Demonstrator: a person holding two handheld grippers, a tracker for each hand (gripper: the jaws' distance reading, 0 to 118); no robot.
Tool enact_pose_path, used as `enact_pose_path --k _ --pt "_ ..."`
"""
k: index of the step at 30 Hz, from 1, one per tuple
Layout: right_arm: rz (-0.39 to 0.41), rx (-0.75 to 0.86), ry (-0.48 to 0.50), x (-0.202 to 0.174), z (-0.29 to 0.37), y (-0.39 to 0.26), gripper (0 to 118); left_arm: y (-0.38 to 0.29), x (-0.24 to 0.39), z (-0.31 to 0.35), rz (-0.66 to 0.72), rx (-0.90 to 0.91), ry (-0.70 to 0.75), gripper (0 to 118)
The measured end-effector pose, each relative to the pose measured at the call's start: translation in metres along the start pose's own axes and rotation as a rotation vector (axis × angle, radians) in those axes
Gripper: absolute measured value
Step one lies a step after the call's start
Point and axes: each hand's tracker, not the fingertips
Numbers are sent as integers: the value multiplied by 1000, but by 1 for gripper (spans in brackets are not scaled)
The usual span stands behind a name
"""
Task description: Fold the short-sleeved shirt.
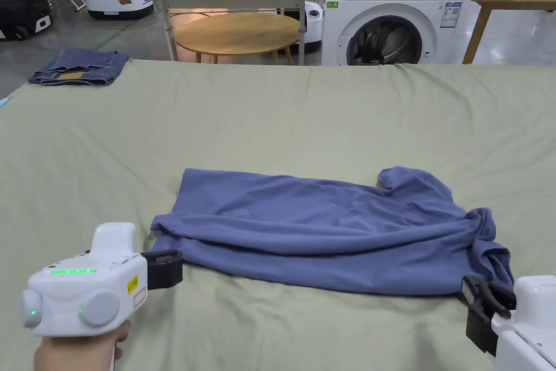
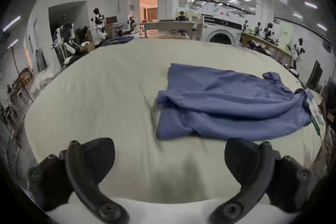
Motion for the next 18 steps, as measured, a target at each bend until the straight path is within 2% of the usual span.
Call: enact_pose_path --k 4,7,9,10,12,13,15,16,17,18 --pt "-17 -9 -18 10 3 -2 0 15 10 -37 -36 -36 75 117" --pt "-24 -19 -36 20 4 -3 0 18 21 -51 -57 -86 133 107" --pt "-22 -40 -65 28 1 -5 0 13 31 -62 -109 -164 122 104" --pt "-19 -53 -83 34 -4 -5 0 11 37 -61 -152 -168 87 91" --pt "-20 -90 -132 46 -16 -8 0 10 52 -49 -244 -117 109 73" --pt "-16 -113 -155 52 -24 -9 0 10 58 -44 -288 -130 71 50" --pt "-14 -121 -178 63 -42 -9 0 13 65 -40 -356 -125 50 16" --pt "10 -138 -194 66 -52 -9 16 12 69 -39 -342 -128 55 6" --pt "36 -158 -217 67 -61 -7 53 12 70 -39 -334 -132 62 5" --pt "32 -188 -195 68 -73 -6 95 16 63 -44 -314 -137 55 4"
